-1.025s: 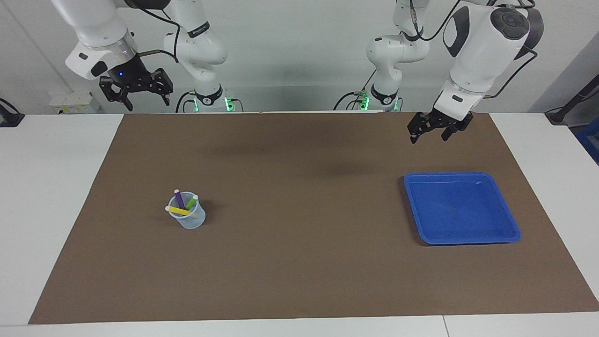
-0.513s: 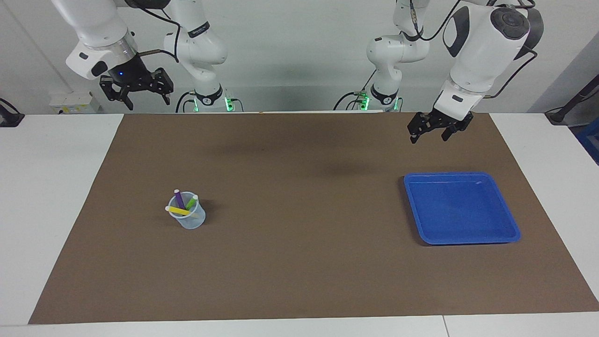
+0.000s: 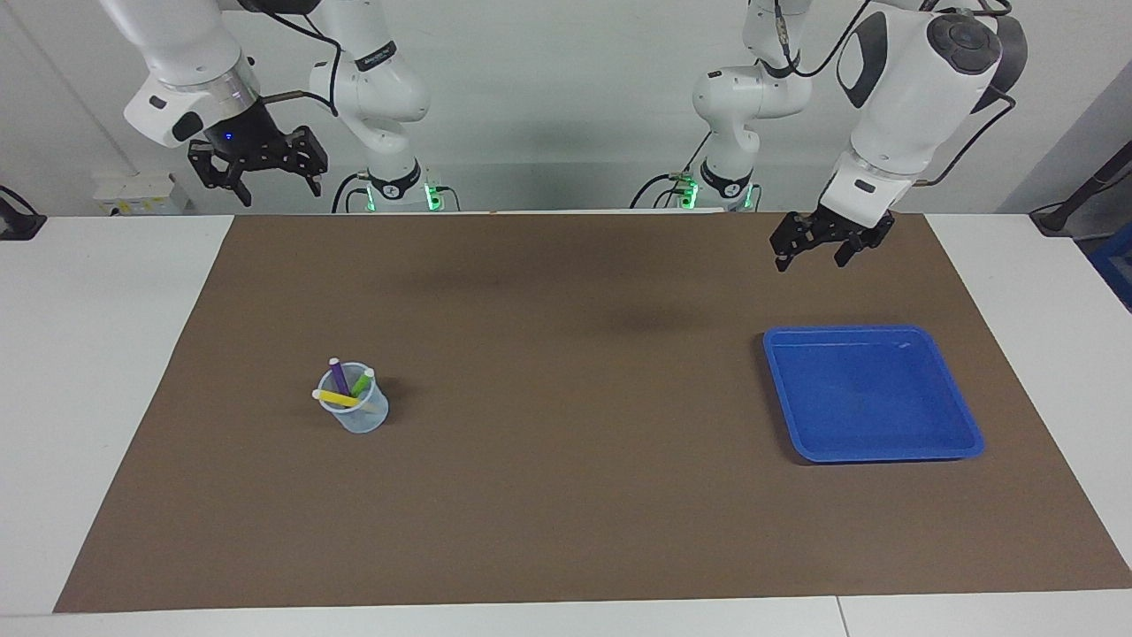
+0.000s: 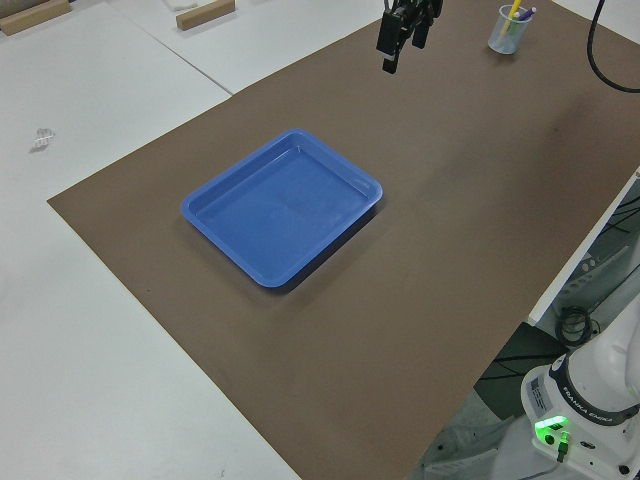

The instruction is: Right arm passes pens to left for tray arrangement

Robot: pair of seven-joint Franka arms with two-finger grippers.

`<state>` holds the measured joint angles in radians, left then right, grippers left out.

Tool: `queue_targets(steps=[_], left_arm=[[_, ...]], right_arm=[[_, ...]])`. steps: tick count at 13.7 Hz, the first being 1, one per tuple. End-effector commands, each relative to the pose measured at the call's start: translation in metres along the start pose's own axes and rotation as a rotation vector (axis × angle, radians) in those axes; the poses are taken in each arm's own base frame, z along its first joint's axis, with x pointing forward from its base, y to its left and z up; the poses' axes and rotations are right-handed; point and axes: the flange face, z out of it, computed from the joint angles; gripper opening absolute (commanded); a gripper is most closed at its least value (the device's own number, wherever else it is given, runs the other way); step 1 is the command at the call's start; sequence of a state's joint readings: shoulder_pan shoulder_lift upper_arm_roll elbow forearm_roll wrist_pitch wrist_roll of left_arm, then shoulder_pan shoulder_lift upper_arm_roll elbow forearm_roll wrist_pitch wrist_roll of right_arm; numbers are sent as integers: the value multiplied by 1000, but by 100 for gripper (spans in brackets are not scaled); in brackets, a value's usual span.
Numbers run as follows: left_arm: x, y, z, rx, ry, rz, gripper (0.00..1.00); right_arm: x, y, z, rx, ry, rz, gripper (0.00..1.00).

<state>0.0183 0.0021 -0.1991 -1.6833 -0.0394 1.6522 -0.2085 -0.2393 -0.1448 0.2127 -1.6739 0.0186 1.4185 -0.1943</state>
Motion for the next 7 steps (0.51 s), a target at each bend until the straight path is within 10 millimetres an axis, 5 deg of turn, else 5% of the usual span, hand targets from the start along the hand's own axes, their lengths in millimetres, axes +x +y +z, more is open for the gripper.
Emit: queue_targets(steps=[1, 7], left_arm=[[-6, 1, -1, -15, 11, 0, 100], [-7, 1, 1, -15, 13, -1, 100]], right_arm=[[-6, -3, -1, 1, -5, 21, 100], [-6, -3, -1, 1, -5, 19, 100]])
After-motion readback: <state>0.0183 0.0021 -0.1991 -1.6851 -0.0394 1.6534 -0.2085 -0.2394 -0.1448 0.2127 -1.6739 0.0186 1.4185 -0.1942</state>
